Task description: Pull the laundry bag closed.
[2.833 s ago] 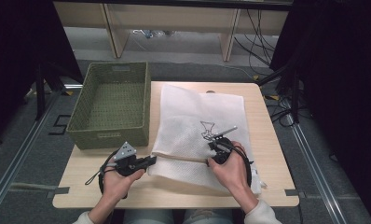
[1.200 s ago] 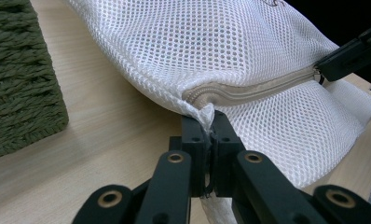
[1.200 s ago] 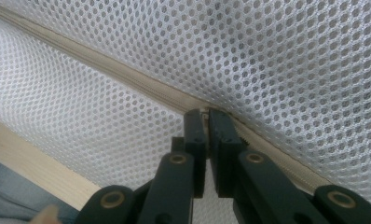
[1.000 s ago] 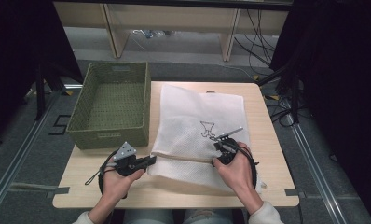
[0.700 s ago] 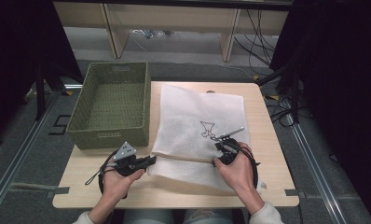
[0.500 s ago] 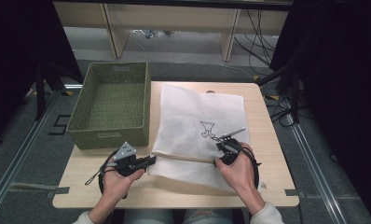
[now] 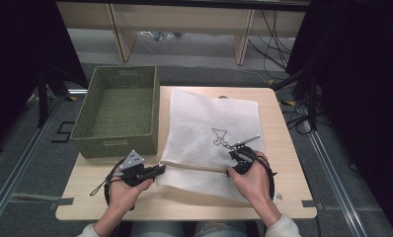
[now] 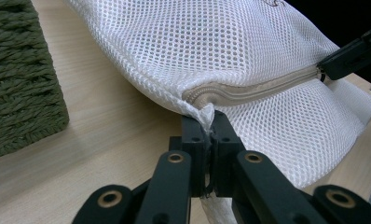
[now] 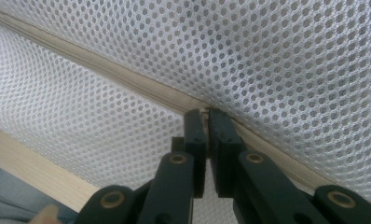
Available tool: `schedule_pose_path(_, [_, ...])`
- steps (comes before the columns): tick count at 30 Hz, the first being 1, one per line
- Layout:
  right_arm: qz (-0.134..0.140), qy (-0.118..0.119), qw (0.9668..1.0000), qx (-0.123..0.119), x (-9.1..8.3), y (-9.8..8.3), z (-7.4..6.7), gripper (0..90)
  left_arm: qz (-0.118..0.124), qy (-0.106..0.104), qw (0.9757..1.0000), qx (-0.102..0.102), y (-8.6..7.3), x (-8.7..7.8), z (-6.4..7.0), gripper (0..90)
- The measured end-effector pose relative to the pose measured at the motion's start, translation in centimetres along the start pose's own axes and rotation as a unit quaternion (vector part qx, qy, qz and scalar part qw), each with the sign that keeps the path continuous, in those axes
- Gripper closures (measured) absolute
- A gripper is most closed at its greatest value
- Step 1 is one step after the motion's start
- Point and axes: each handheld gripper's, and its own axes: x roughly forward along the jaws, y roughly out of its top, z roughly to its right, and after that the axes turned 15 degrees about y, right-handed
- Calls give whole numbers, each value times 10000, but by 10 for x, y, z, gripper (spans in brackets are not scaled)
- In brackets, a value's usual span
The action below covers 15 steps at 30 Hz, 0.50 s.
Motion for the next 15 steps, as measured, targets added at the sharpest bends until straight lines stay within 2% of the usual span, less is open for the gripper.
schedule_pose_path(1, [-20, -74, 10000, 9, 0, 0, -1, 875, 6, 4, 10000, 6, 0, 0, 0, 858])
schedule_pose_path(2, [21, -156, 9998, -130, 0, 0, 2, 875, 21, 0, 10000, 59, 0, 0, -1, 858])
schedule_pose_path(3, [33, -191, 9998, -76, 0, 0, 2, 875, 21, 1, 10000, 58, 0, 0, -1, 858])
schedule_pose_path(4, [40, -181, 9998, 40, -1, 0, 1, 875, 22, 6, 10000, 64, 0, 0, -1, 858])
schedule_pose_path(6, [23, -130, 9999, -90, -2, 0, 4, 875, 15, 6, 10000, 70, 0, 0, -1, 858])
schedule_pose_path(7, [19, -104, 9999, 3, -2, -1, 3, 875, 5, 5, 10000, 47, 0, 0, -1, 858])
schedule_pose_path(8, [43, -90, 9999, -104, -2, -1, 5, 875, -6, 23, 10000, -1, 0, 0, 0, 858])
schedule_pose_path(9, [33, -86, 9999, -87, -2, -1, 5, 875, 10, 7, 10000, 60, 0, 0, -1, 858])
schedule_pose_path(15, [41, -63, 10000, -26, -3, -1, 5, 875, 15, 2, 10000, 63, 0, 0, -1, 858])
